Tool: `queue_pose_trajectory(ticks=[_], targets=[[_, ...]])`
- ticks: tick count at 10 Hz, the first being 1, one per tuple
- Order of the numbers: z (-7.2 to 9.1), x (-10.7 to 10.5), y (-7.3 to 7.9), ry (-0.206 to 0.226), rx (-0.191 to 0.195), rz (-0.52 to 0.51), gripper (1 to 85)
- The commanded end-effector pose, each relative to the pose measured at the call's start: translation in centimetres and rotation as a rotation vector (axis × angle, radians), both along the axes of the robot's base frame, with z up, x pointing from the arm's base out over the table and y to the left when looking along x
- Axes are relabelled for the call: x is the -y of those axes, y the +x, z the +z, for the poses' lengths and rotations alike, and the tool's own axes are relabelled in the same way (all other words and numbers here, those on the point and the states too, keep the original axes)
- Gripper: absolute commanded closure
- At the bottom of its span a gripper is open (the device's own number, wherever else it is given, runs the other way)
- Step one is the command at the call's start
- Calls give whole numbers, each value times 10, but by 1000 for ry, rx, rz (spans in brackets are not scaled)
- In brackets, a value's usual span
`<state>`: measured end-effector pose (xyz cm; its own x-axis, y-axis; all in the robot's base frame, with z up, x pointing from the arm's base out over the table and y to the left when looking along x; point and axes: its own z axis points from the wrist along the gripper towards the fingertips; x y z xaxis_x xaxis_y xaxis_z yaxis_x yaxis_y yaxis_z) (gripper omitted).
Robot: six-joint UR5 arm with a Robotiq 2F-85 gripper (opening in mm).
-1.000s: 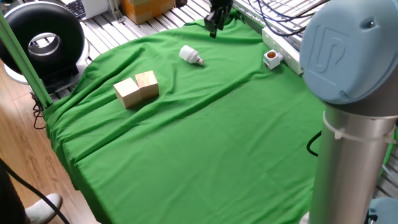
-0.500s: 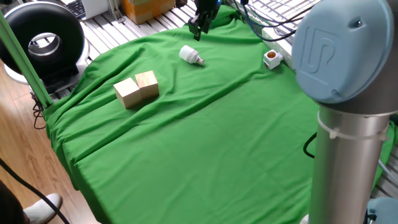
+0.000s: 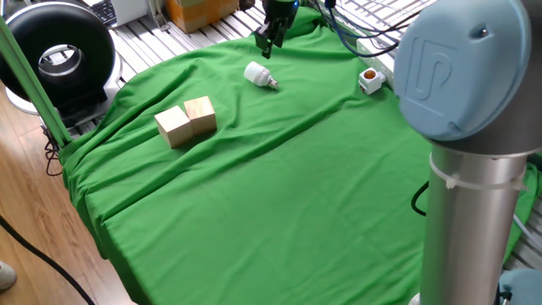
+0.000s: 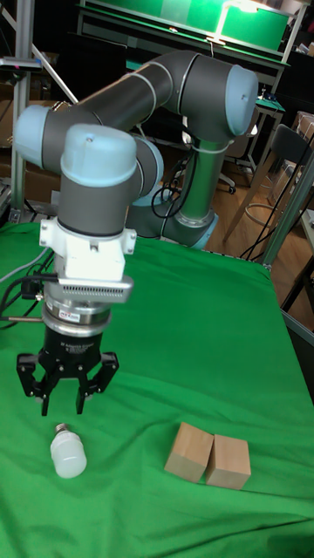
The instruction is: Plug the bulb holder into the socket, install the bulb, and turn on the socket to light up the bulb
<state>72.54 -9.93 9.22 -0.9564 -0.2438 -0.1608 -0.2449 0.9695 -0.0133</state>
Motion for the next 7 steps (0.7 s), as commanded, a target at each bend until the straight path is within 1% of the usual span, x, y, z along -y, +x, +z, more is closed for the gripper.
queue_pose_trajectory(ticks=[1,2,3,4,5,6,7], targets=[[-14,-23,35,10,31,-14,370],[-22,-35,42,10,38,-33,367],[-29,-43,44,13,53,-40,360],[-33,-47,41,13,56,-39,337],[-32,-45,35,5,44,-21,283],[-33,-35,29,-15,28,-12,280],[-37,-31,28,-17,23,-3,260]])
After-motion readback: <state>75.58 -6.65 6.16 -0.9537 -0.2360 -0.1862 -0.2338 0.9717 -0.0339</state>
